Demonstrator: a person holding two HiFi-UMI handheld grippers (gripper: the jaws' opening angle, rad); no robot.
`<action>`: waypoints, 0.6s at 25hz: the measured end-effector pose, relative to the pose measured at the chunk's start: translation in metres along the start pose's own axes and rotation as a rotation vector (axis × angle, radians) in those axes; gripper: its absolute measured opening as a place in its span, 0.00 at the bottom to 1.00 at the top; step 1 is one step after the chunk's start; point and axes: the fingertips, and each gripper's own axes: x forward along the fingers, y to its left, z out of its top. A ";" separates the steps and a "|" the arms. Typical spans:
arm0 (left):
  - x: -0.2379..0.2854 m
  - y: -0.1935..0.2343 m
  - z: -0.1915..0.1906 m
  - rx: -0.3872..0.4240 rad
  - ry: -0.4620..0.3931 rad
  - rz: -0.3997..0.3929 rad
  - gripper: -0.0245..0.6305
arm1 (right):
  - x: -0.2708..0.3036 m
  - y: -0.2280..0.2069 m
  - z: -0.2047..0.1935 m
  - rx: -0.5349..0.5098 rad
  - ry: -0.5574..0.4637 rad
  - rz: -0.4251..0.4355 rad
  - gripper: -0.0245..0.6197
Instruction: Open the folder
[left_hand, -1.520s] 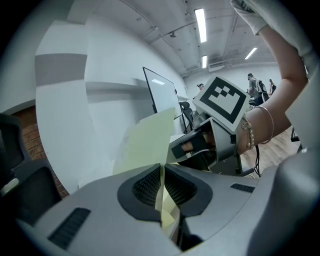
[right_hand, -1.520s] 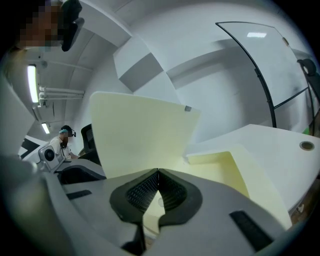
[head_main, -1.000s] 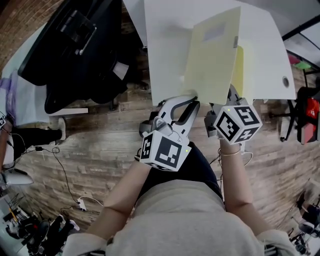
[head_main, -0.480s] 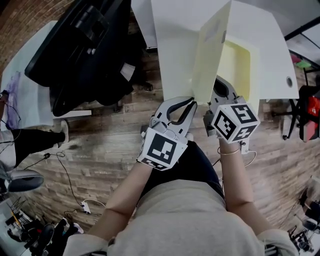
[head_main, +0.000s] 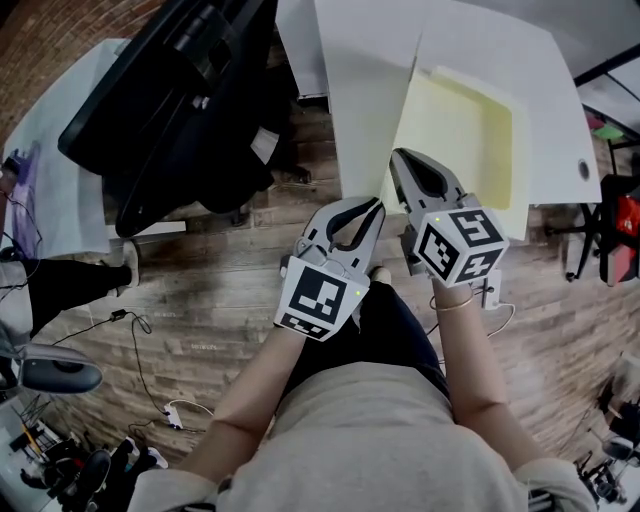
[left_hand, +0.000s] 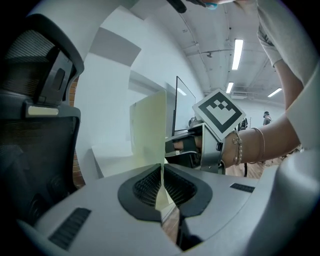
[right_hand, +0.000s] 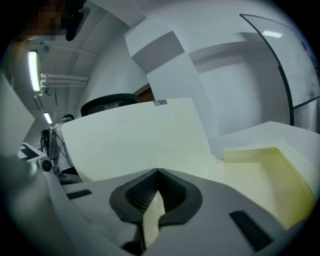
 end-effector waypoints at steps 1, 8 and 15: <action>-0.001 0.003 -0.002 -0.009 0.001 0.007 0.09 | 0.003 0.002 -0.001 -0.002 0.004 0.002 0.07; -0.007 0.024 -0.018 -0.034 0.024 0.055 0.09 | 0.024 0.015 -0.017 -0.003 0.055 0.018 0.07; -0.012 0.041 -0.033 -0.120 0.048 0.060 0.09 | 0.032 0.025 -0.043 0.005 0.129 0.032 0.07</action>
